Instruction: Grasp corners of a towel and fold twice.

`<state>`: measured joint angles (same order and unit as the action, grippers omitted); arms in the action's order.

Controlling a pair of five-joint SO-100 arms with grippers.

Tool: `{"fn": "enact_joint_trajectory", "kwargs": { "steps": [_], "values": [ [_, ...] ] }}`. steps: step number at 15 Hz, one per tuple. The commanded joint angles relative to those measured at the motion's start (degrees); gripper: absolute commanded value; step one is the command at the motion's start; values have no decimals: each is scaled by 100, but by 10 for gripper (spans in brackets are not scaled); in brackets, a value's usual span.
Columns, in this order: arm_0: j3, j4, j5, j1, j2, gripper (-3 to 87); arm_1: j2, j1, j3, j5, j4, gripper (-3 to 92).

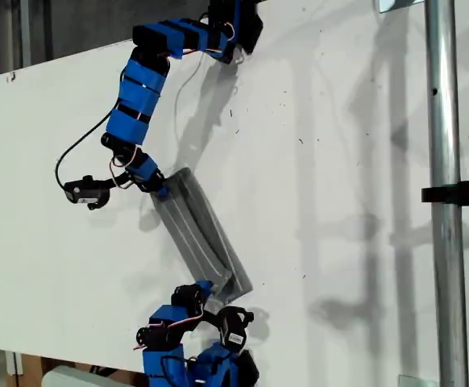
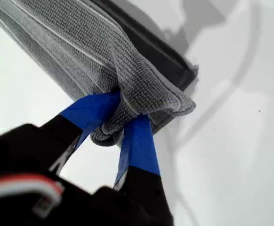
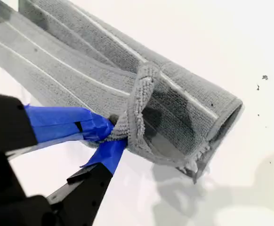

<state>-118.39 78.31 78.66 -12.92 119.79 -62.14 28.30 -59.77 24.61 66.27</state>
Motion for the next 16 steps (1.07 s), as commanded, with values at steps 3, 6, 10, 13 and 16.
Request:
{"fn": "enact_joint_trajectory", "kwargs": {
  "steps": [3,6,10,13,16],
  "values": [
    [-1450,-1687,360,360,949,-27,343,26,-334,105,167,-3],
    [-2083,-2364,677,536,879,-27,853,-9,-264,176,-18,-3],
    [-2039,-2188,773,703,1055,-25,958,-26,-88,255,123,61],
    [-1723,-984,835,800,2347,11,0,26,-79,272,923,319],
    [-1608,343,1169,800,3401,23,-1020,229,-905,343,1151,365]
  ]
}}
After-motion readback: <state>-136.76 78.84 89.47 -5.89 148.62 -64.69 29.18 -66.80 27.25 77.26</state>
